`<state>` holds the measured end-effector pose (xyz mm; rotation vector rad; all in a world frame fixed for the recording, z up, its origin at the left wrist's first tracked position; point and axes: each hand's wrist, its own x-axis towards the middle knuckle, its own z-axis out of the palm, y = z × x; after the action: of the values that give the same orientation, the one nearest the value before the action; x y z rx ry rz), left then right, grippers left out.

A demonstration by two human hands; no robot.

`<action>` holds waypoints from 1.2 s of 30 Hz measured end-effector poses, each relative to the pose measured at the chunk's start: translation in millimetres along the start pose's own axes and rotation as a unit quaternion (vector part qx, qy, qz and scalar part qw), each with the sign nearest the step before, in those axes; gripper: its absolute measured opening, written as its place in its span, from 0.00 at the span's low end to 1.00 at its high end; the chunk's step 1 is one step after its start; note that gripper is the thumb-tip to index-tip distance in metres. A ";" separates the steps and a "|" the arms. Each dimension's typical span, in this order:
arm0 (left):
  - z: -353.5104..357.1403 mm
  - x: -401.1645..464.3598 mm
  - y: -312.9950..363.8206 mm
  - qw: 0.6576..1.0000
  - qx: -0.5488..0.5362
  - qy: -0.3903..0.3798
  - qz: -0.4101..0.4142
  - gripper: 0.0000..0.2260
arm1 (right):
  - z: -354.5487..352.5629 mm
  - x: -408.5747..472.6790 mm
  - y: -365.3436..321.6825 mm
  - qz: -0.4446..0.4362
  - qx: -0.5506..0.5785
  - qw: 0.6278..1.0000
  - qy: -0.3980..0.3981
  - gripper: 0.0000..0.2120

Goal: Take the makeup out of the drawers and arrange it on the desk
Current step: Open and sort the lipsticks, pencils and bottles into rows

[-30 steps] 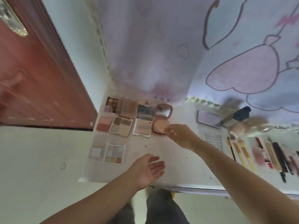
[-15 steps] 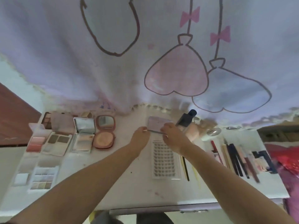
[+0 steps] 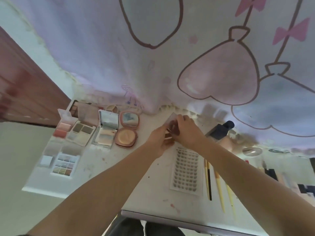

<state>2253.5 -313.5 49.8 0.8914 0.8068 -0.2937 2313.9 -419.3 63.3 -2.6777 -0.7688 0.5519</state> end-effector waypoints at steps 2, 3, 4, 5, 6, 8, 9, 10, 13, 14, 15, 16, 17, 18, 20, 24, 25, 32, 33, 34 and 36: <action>-21.9 -27.8 5.3 0.993 -0.045 -0.105 -0.024 0.18 | -17.0 -16.7 -26.1 -0.024 0.097 0.995 0.002 0.18; -35.1 -40.7 6.0 0.989 -0.045 -0.140 -0.024 0.20 | -22.5 -25.5 -38.6 -0.032 0.140 0.990 -0.013 0.18; -48.7 -53.6 5.7 0.986 -0.043 -0.161 -0.014 0.21 | -26.4 -34.6 -51.2 -0.038 0.174 0.983 -0.035 0.18; -62.4 -65.7 5.3 0.985 -0.040 -0.169 0.003 0.22 | -27.6 -42.3 -63.3 -0.041 0.199 0.977 -0.061 0.18; -79.0 -79.5 6.0 0.985 -0.035 -0.167 0.025 0.22 | -26.3 -48.5 -79.0 -0.045 0.217 0.971 -0.090 0.18; -98.7 -96.5 4.7 0.988 -0.012 -0.147 0.054 0.20 | -21.8 -55.4 -95.3 -0.046 0.241 0.959 -0.139 0.19; -110.6 -105.2 4.7 0.989 -0.001 -0.135 0.062 0.19 | -17.1 -57.3 -106.4 -0.048 0.247 0.954 -0.160 0.18; -123.3 -113.4 3.8 0.990 0.005 -0.125 0.066 0.19 | -11.1 -57.6 -117.1 -0.050 0.247 0.951 -0.178 0.18; -159.2 -128.4 -1.3 0.992 -0.009 -0.102 0.070 0.19 | 5.4 -54.0 -146.5 -0.057 0.246 0.941 -0.223 0.18; -170.4 -132.6 -2.8 0.992 -0.024 -0.099 0.068 0.19 | 10.2 -51.8 -154.3 -0.050 0.262 0.934 -0.238 0.18; -181.0 -136.2 -4.2 0.992 -0.040 -0.097 0.067 0.19 | 14.2 -49.4 -160.2 -0.038 0.286 0.924 -0.252 0.18; -190.4 -139.4 -4.9 0.991 -0.057 -0.097 0.067 0.20 | 16.9 -47.6 -164.8 -0.030 0.308 0.913 -0.266 0.18; -198.9 -142.6 -4.9 0.990 -0.072 -0.100 0.067 0.20 | 18.8 -45.2 -168.5 -0.028 0.324 0.904 -0.280 0.18; -206.3 -145.4 -5.1 0.989 -0.085 -0.103 0.065 0.19 | 20.3 -42.0 -170.9 -0.026 0.329 0.896 -0.296 0.18; -219.0 -149.6 -7.9 0.987 -0.109 -0.111 0.050 0.19 | 22.6 -33.8 -175.0 -0.010 0.334 0.883 -0.330 0.18; -241.4 -153.4 -21.8 0.979 -0.178 -0.101 0.009 0.17 | 29.8 -12.7 -180.4 0.063 0.362 0.873 -0.321 0.07; -246.7 -153.3 -26.2 0.977 -0.192 -0.090 0.003 0.16 | 33.2 -9.0 -182.4 0.060 0.344 0.887 -0.302 0.06; -267.0 -145.2 -46.5 0.969 -0.238 0.011 -0.068 0.06 | 70.9 11.0 -203.4 -0.040 0.097 0.965 -0.241 0.13; -267.6 -144.3 -46.5 0.967 -0.242 0.027 -0.080 0.07 | 74.5 12.9 -205.8 -0.046 0.076 0.966 -0.244 0.15; -267.7 -143.9 -45.9 0.964 -0.246 0.043 -0.091 0.08 | 77.3 14.5 -208.2 -0.050 0.063 0.966 -0.247 0.16; -267.7 -144.9 -43.3 0.957 -0.262 0.070 -0.105 0.11 | 83.0 16.2 -211.9 -0.052 0.053 0.967 -0.246 0.16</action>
<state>1998.0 -143.2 33.0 0.3291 1.0510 -0.1872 2196.6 -223.6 66.8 -2.4052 -0.9665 1.2166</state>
